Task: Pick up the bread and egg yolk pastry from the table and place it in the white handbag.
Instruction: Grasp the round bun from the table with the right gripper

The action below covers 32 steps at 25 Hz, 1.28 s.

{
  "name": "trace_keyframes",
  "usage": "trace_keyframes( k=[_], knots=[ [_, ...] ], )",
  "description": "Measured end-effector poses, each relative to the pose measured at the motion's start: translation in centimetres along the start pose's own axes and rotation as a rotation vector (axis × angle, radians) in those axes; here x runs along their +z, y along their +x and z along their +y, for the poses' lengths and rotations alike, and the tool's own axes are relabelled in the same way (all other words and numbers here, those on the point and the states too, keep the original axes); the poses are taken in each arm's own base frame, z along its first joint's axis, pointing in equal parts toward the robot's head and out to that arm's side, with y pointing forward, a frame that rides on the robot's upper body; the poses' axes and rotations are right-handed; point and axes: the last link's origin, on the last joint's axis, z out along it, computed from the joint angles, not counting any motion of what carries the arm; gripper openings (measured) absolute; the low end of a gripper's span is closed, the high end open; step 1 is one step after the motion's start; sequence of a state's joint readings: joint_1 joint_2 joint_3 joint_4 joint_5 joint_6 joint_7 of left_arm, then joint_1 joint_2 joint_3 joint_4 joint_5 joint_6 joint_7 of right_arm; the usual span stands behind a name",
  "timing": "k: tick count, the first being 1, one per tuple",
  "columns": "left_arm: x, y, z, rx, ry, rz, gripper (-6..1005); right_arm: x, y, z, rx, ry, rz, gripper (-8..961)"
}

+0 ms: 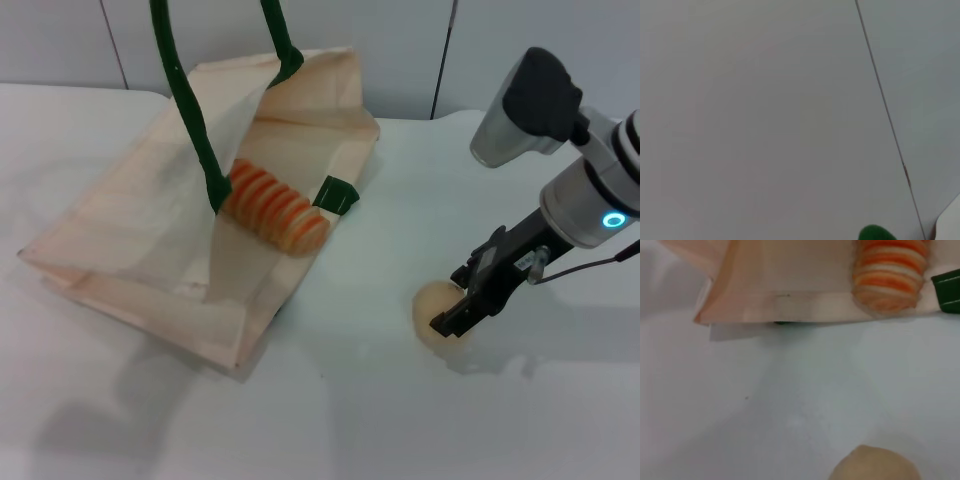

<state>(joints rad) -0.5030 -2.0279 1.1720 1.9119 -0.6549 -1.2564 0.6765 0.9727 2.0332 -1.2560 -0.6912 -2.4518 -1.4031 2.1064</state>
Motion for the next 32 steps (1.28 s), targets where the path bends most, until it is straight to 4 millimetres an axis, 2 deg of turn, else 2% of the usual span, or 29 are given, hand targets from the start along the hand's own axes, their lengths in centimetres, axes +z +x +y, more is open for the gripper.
trace_keyframes(
  k=[17, 32],
  knots=[
    [0.1, 0.1, 0.1, -0.003, -0.005, 0.0, 137, 0.9, -0.1, -0.8, 0.021, 0.037, -0.008, 809],
    [0.2, 0.2, 0.1, -0.004, -0.006, 0.003, 140, 1.4, 0.3, -0.4, 0.01, 0.022, 0.028, 801]
  ],
)
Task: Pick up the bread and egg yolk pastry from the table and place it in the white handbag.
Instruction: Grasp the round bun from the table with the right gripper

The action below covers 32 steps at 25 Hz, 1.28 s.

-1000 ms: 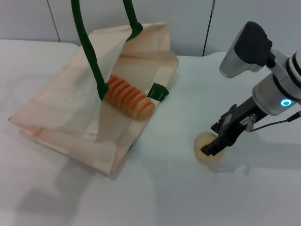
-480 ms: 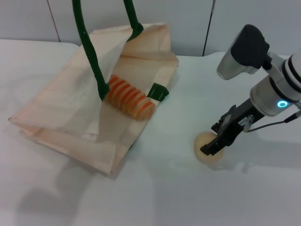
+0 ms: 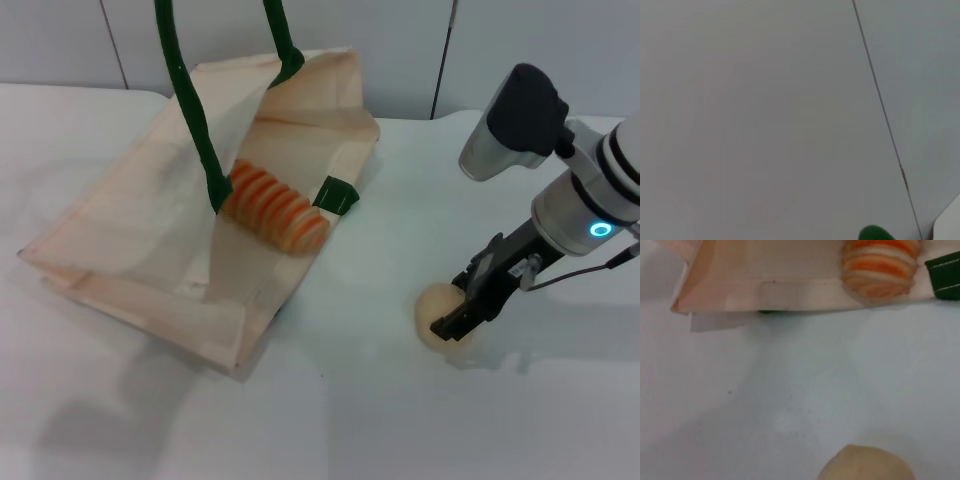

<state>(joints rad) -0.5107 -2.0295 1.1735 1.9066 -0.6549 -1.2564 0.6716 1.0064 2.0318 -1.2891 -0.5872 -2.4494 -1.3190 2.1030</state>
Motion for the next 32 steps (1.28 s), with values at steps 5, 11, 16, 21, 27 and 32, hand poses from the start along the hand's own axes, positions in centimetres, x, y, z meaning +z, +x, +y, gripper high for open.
trace_keyframes(
  k=[5, 11, 16, 21, 27, 32],
  knots=[
    [0.0, 0.1, 0.0, 0.001, -0.001, 0.002, 141, 0.1, 0.0, 0.1, -0.014, 0.001, 0.016, 759],
    [0.1, 0.2, 0.0, 0.002, -0.002, 0.004, 143, 0.1, -0.1, 0.1, -0.019, 0.003, 0.019, 724],
    [0.1, 0.2, 0.0, 0.004, -0.003, 0.002, 144, 0.1, -0.2, 0.1, -0.016, 0.0, 0.012, 697],
    [0.1, 0.1, 0.0, 0.006, -0.004, 0.0, 145, 0.1, -0.5, 0.4, -0.023, -0.014, -0.009, 658],
    [0.1, 0.0, 0.0, 0.004, -0.003, -0.002, 146, 0.1, -0.7, 0.5, -0.021, -0.024, -0.025, 603],
    [0.1, 0.2, 0.1, 0.003, -0.01, 0.006, 147, -1.0, -2.6, 0.6, -0.045, -0.018, -0.098, 530]
  ],
)
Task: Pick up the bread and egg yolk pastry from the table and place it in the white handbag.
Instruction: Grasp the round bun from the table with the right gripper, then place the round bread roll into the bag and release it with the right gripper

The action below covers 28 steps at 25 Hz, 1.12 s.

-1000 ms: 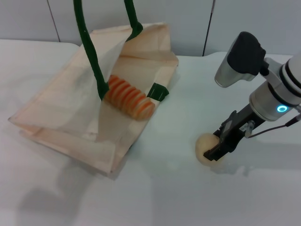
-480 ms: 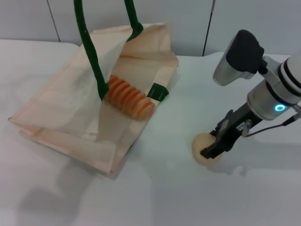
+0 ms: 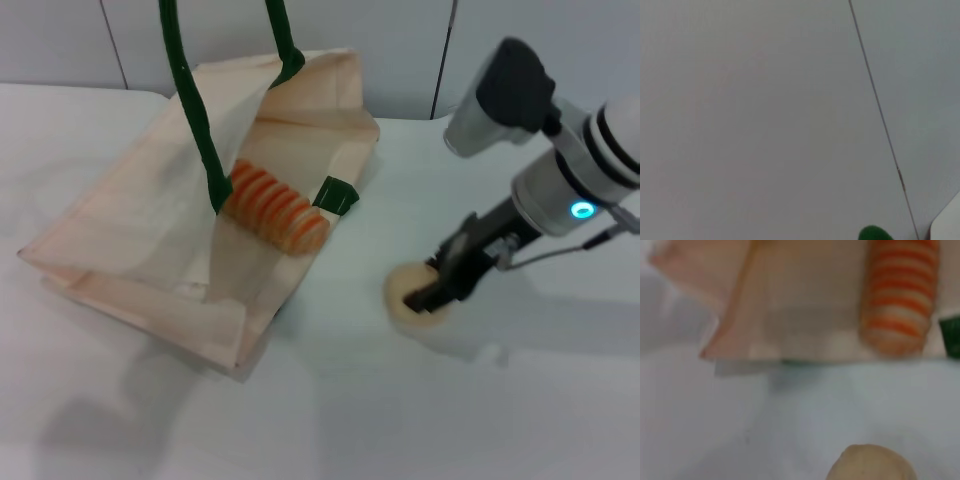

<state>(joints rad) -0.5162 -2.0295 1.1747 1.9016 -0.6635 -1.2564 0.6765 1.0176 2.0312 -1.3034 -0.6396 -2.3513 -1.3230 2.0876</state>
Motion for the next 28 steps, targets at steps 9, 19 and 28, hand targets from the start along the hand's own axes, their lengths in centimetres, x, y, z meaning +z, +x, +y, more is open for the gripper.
trace_keyframes(
  k=[9, 19, 28],
  knots=[
    [0.7, 1.2, 1.4, 0.029, -0.041, 0.035, 149, -1.4, -3.3, 0.3, -0.05, 0.018, -0.12, 507],
    [1.2, 2.9, 2.9, 0.06, -0.087, 0.087, 151, -1.4, -4.3, -0.3, -0.059, 0.061, -0.177, 494],
    [0.9, 3.5, 3.5, 0.055, -0.12, 0.128, 153, -1.5, -4.6, -0.7, -0.061, 0.081, -0.206, 480]
  ],
)
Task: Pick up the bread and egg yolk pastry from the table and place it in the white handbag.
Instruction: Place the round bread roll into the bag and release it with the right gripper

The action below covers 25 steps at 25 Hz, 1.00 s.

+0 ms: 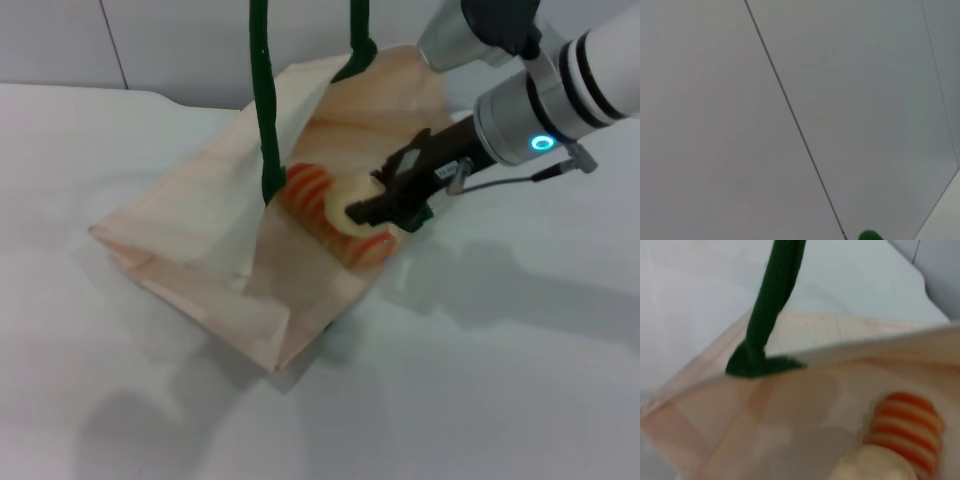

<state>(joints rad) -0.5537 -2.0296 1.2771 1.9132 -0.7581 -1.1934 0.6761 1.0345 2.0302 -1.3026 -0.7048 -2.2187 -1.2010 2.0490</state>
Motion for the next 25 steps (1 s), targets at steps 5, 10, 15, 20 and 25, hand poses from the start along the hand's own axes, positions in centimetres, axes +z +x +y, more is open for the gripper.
trace_keyframes(
  k=[5, 10, 15, 20, 25],
  knots=[
    [-0.1, 0.1, 0.3, 0.001, -0.012, 0.006, 154, 0.1, -1.2, -0.1, -0.019, 0.012, -0.065, 476],
    [0.2, 0.2, 1.1, 0.014, -0.038, 0.003, 156, 0.6, -1.2, -1.0, -0.006, 0.063, -0.084, 473],
    [0.4, 0.3, 1.6, 0.023, -0.052, 0.003, 157, 1.6, -0.6, -1.6, -0.005, 0.1, -0.068, 471],
    [0.5, 0.1, 1.5, 0.023, -0.05, -0.002, 158, 1.9, -0.4, -1.9, -0.001, 0.121, -0.067, 471],
    [0.5, 0.0, 1.4, 0.024, -0.046, -0.007, 159, 1.9, -0.6, -2.0, 0.005, 0.127, -0.074, 463]
  ],
)
